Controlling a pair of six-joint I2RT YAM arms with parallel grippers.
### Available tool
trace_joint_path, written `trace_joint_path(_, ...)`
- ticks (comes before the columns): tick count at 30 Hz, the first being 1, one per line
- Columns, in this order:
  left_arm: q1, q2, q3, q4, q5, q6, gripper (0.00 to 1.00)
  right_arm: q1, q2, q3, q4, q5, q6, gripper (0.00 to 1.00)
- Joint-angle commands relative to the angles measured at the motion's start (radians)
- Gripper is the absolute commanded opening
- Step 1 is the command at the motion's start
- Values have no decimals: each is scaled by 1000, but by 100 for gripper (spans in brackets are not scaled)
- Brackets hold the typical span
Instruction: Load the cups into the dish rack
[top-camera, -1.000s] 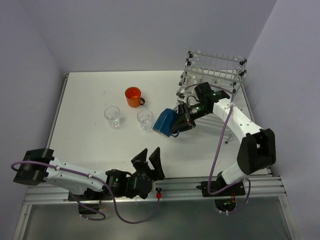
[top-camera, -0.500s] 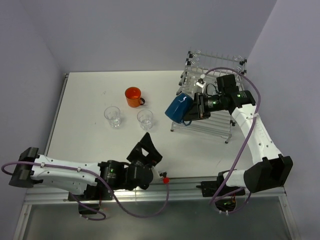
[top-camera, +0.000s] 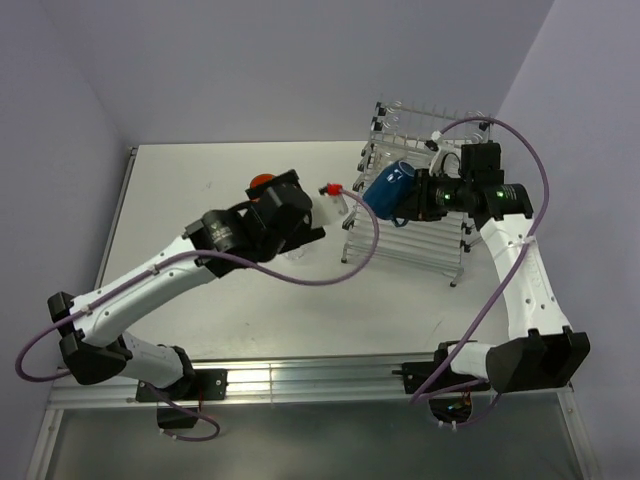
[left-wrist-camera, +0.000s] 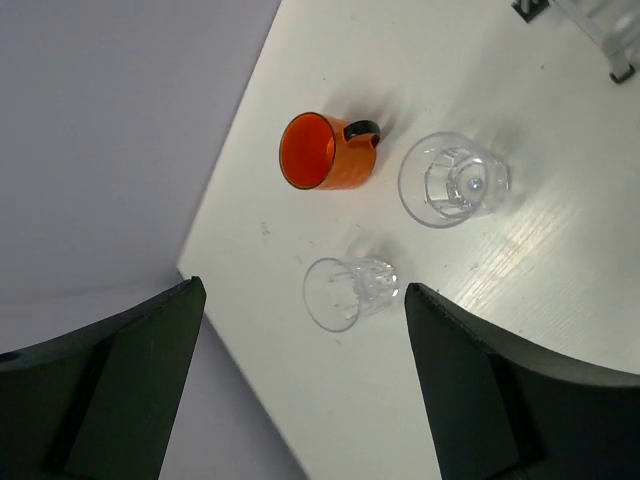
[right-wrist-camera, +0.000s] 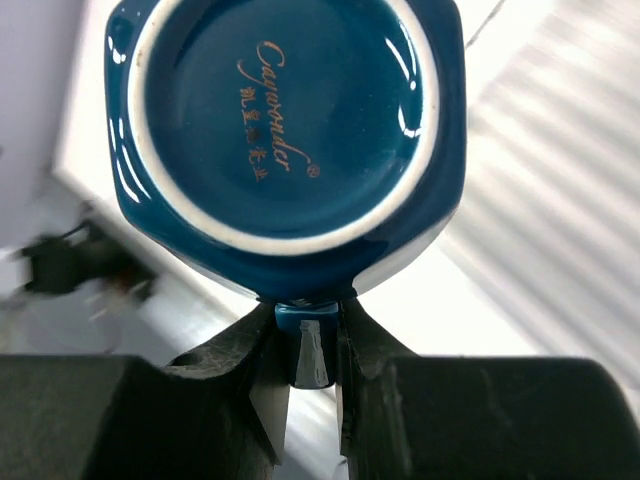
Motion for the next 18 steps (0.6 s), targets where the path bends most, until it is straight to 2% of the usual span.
trace_joint_path(1,187,-28,127,-32,285,-275,90,-1,-108,-28,187,137,-90,0)
trace_joint_path(3,279,-44,152,-9,407,-382,90,-3,-146,-90,239,224,-110,0)
trace_joint_path(4,320,-68,154,32,519,-416,91,-3,-157,-113,294,251,-121,0)
trace_joint_path(5,406,-84,144,55,578,-446,91,-3,-172,-135,324,269,-144,0)
trace_joint_path(7,469,-125,99,125,696,-539,92,0,-177,-190,390,318,-167,0)
trace_joint_path(14,707,-110,52,210,891,-687,93,2,-139,-318,568,403,-250,0)
trace_joint_path(18,783,-79,25,250,941,-745,92,21,-102,-359,644,418,-277,0)
